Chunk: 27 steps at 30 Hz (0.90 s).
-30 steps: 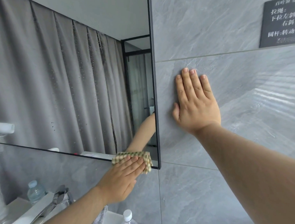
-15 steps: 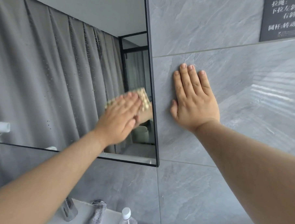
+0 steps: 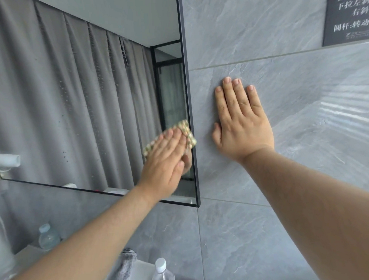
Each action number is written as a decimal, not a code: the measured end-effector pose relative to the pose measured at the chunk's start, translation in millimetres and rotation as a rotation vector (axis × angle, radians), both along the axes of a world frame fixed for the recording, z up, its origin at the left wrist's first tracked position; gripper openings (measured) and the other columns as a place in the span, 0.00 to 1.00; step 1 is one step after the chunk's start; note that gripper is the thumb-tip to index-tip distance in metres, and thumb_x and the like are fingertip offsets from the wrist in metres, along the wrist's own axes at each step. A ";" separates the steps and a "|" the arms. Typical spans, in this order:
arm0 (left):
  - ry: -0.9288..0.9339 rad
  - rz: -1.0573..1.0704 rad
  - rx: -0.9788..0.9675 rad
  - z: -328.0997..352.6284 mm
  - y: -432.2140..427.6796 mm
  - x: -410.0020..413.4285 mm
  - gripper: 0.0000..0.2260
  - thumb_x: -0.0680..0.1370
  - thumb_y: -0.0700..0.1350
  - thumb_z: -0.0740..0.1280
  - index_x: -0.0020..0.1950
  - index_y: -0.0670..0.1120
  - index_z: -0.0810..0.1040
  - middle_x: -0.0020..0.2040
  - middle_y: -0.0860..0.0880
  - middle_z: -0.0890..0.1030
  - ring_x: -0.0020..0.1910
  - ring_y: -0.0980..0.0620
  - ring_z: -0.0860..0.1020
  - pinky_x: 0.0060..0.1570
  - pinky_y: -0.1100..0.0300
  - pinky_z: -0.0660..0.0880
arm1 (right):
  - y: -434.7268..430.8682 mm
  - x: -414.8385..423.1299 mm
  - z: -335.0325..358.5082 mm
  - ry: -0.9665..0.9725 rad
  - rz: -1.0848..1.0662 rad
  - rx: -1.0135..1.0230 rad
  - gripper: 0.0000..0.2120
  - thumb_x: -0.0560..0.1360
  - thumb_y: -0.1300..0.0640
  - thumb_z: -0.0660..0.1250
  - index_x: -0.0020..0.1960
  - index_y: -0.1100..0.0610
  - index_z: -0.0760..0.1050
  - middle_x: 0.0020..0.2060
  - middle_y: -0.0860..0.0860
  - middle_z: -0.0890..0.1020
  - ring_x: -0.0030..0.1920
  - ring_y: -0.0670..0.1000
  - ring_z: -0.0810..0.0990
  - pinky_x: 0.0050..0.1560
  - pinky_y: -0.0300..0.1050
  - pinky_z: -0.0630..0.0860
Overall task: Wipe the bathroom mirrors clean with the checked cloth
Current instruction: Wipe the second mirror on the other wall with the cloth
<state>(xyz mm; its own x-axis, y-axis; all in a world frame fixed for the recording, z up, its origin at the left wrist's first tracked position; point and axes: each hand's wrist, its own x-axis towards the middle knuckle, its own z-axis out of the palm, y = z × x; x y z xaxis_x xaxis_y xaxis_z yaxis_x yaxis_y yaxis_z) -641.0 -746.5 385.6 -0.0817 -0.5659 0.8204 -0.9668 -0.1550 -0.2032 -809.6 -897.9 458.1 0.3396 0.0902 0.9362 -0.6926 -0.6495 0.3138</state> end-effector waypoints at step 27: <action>0.150 0.191 -0.318 -16.2 35.5 54.5 0.17 0.79 0.44 0.59 0.62 0.40 0.80 0.64 0.42 0.76 0.55 0.43 0.74 0.57 0.52 0.76 | -6.8 4.4 -4.0 -0.096 0.084 -0.101 0.32 0.77 0.51 0.54 0.78 0.65 0.59 0.77 0.62 0.61 0.77 0.62 0.59 0.76 0.62 0.57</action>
